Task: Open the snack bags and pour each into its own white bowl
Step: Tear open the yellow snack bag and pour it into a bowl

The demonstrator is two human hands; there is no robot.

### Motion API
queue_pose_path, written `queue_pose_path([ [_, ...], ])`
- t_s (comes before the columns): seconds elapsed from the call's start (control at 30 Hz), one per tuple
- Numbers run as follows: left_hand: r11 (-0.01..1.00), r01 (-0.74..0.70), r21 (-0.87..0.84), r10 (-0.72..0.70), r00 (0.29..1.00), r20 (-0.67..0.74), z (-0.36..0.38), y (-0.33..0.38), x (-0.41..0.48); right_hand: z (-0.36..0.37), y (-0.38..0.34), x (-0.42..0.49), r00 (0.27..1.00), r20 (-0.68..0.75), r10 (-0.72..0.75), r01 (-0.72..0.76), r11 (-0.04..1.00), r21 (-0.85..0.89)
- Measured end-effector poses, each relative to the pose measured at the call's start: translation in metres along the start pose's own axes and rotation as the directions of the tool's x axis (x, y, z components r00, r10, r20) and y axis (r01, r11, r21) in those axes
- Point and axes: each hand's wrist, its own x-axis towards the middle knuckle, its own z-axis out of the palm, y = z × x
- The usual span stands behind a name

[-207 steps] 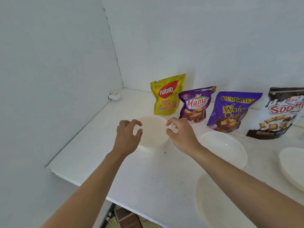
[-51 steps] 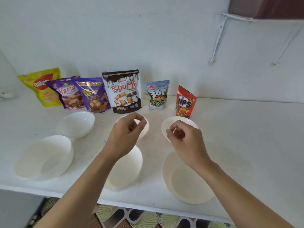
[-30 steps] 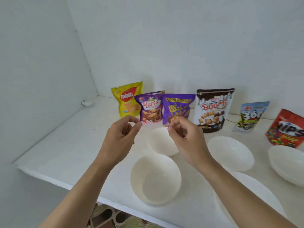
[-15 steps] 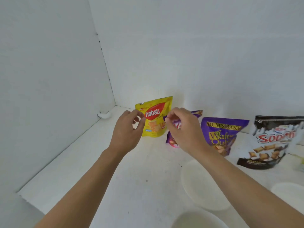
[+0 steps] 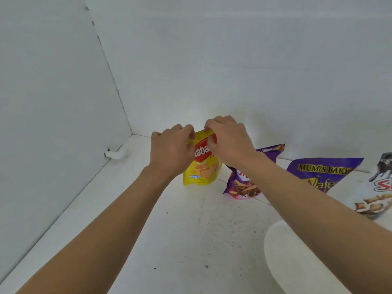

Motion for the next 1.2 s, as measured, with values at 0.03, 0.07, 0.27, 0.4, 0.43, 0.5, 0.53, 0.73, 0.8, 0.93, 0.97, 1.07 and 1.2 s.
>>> queue_pose_path([
  [0.03, 0.999, -0.018, -0.034, 0.018, 1.0, 0.009, 0.0, -0.005, 0.001, 0.002, 0.0, 0.001, 1.0, -0.001, 0.016, -0.016, 1.0, -0.001],
  [0.07, 0.996, -0.031, -0.082, 0.033, 0.999, 0.02, -0.001, -0.01, 0.002, 0.003, 0.0, 0.001, 1.0, -0.01, 0.029, -0.029, 1.0, 0.004],
  [0.27, 0.883, -0.008, -0.469, 0.043, 0.997, 0.064, -0.014, -0.046, -0.005, 0.001, -0.01, -0.004, 0.996, -0.062, 0.059, -0.044, 0.974, 0.223],
  [0.4, 0.831, 0.013, -0.557, 0.038, 0.996, 0.08, -0.038, -0.067, -0.018, -0.004, -0.04, -0.014, 0.987, -0.11, 0.116, -0.07, 0.931, 0.358],
  [0.43, 0.818, 0.024, -0.575, 0.038, 0.995, 0.096, -0.045, -0.072, -0.023, -0.005, -0.049, -0.018, 0.985, -0.119, 0.123, -0.07, 0.926, 0.371],
  [0.5, 0.798, 0.033, -0.601, 0.058, 0.99, 0.131, -0.058, -0.082, -0.033, -0.007, -0.067, -0.027, 0.986, -0.121, 0.112, -0.06, 0.929, 0.366],
  [0.53, 0.793, 0.036, -0.608, 0.072, 0.986, 0.152, -0.063, -0.087, -0.039, -0.008, -0.076, -0.033, 0.988, -0.111, 0.103, -0.057, 0.932, 0.357],
  [0.73, 0.793, -0.031, -0.609, 0.226, 0.942, 0.246, -0.083, -0.106, -0.073, -0.011, -0.119, -0.08, 0.979, -0.138, 0.15, -0.099, 0.942, 0.321],
  [0.8, 0.784, -0.063, -0.618, 0.277, 0.926, 0.258, -0.086, -0.106, -0.084, -0.012, -0.123, -0.096, 0.976, -0.152, 0.154, -0.101, 0.946, 0.309],
  [0.93, 0.752, -0.097, -0.652, 0.388, 0.864, 0.319, -0.089, -0.102, -0.102, -0.017, -0.127, -0.127, 0.979, -0.149, 0.141, -0.093, 0.953, 0.29],
  [0.97, 0.75, -0.105, -0.653, 0.41, 0.849, 0.335, -0.09, -0.1, -0.106, -0.019, -0.127, -0.134, 0.979, -0.153, 0.137, -0.089, 0.955, 0.282],
  [1.07, 0.75, -0.121, -0.65, 0.448, 0.816, 0.366, -0.096, -0.089, -0.119, -0.026, -0.127, -0.154, 0.978, -0.161, 0.13, -0.082, 0.958, 0.276],
  [1.2, 0.767, -0.134, -0.627, 0.466, 0.789, 0.401, -0.099, -0.072, -0.128, -0.034, -0.12, -0.169, 0.984, -0.139, 0.114, -0.07, 0.954, 0.29],
])
